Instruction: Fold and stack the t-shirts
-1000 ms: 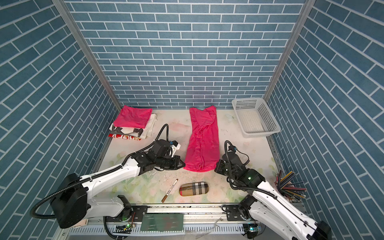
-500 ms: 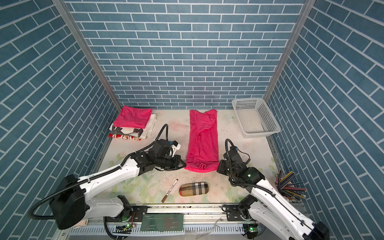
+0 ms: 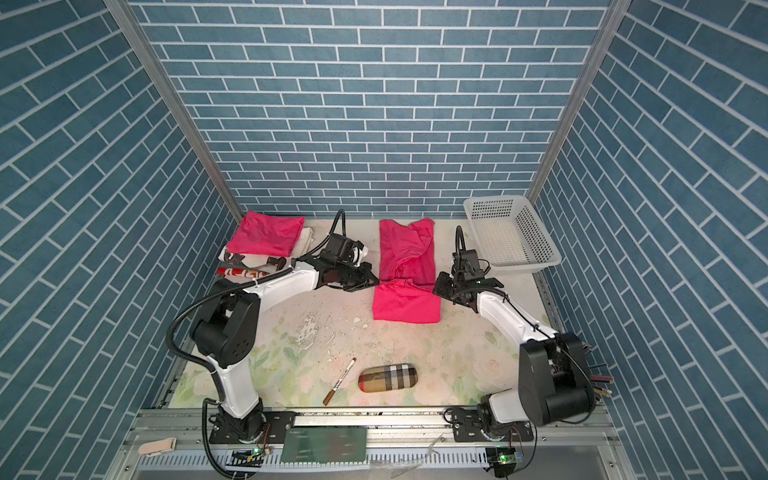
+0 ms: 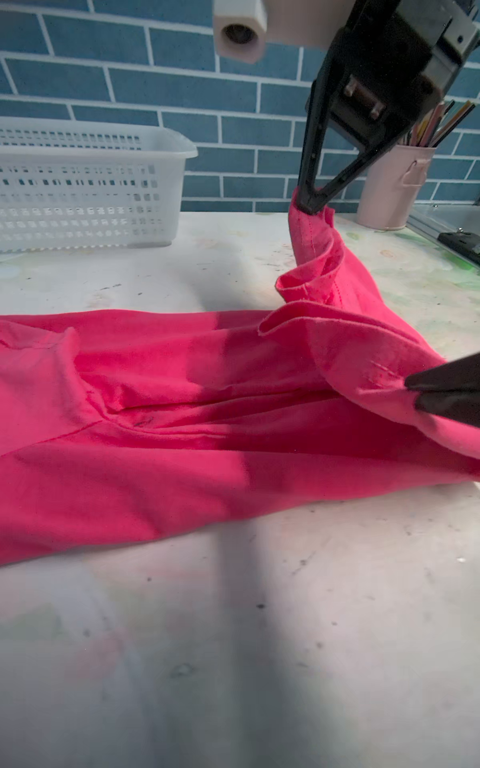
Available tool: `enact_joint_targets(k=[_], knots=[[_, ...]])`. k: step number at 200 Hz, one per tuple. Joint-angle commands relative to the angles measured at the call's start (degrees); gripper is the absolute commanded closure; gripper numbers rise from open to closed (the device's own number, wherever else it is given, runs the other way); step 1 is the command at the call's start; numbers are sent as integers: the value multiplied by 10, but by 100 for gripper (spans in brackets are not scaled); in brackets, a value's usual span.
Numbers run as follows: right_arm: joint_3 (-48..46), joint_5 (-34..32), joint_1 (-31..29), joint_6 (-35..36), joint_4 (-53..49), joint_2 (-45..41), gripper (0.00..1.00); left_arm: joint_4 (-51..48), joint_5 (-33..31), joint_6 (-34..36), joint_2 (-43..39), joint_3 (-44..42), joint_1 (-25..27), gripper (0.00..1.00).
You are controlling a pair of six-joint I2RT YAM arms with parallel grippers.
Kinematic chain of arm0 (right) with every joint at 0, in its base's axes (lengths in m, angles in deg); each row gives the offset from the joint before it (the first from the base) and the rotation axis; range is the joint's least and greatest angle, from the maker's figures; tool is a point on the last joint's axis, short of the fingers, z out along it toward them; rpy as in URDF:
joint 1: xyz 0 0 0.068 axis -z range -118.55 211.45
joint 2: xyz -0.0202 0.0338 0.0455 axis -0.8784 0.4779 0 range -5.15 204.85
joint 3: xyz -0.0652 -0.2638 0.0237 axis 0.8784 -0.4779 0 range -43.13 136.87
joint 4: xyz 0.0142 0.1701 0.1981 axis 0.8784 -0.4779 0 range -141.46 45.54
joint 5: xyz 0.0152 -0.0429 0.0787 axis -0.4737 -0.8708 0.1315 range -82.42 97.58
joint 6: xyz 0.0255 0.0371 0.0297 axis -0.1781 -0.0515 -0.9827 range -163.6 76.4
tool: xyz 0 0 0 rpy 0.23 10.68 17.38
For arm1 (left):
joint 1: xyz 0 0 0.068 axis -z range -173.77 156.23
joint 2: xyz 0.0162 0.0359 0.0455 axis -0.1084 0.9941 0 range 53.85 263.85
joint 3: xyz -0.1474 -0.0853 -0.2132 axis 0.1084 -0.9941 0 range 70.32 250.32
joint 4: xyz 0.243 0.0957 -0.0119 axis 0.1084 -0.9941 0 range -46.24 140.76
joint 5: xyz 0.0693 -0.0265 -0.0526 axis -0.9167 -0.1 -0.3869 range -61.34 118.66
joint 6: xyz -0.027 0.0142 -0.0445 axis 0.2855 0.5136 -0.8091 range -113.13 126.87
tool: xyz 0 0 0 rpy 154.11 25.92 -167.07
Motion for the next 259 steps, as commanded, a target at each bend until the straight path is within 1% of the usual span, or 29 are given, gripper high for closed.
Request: enact_joint_targets(k=[1, 48, 83, 100, 136, 166, 172, 180, 181, 192, 200, 220, 225, 231, 232, 234, 237, 246, 254, 257, 259], knots=[[46, 34, 16, 49, 18, 50, 100, -31, 6, 25, 42, 49, -11, 100], [160, 62, 33, 87, -4, 180, 100, -57, -14, 31, 107, 136, -32, 100], [212, 69, 38, 102, -14, 230, 100, -65, -8, 30, 153, 188, -34, 100], [234, 74, 38, 110, -23, 253, 100, -78, -15, 34, 172, 215, -35, 100], [252, 71, 42, 113, -20, 280, 100, -90, -15, 38, 206, 254, -38, 100], [272, 75, 44, 115, -25, 303, 100, -93, -28, 39, 215, 264, -40, 100], [274, 76, 45, 115, -26, 306, 97, -93, -29, 39, 216, 266, -41, 100], [277, 79, 45, 116, -26, 310, 90, -94, -30, 39, 217, 268, -41, 100], [277, 80, 45, 115, -26, 310, 89, -94, -31, 39, 217, 269, -42, 99], [278, 88, 46, 114, -23, 309, 81, -98, -33, 39, 216, 273, -42, 78], [277, 92, 46, 112, -21, 304, 76, -105, -38, 42, 214, 280, -43, 65], [277, 96, 46, 111, -24, 284, 65, -114, -40, 52, 196, 292, -46, 49], [274, 98, 46, 111, -24, 277, 62, -113, -45, 53, 185, 290, -47, 34], [270, 102, 46, 109, -24, 264, 60, -112, -50, 53, 174, 288, -47, 25], [268, 102, 46, 108, -24, 262, 59, -112, -50, 53, 172, 287, -47, 19], [266, 103, 46, 107, -23, 258, 59, -112, -50, 53, 168, 285, -47, 13], [260, 107, 46, 104, -21, 247, 56, -110, -50, 51, 162, 281, -47, 12], [237, 115, 46, 94, -9, 223, 52, -100, -38, 46, 141, 262, -45, 11], [211, 128, 44, 85, 7, 201, 48, -71, -16, 33, 116, 226, -45, 12], [200, 134, 44, 80, 14, 193, 44, -56, -5, 26, 107, 209, -45, 12], [193, 137, 44, 77, 19, 188, 43, -46, 2, 20, 99, 196, -44, 11]])
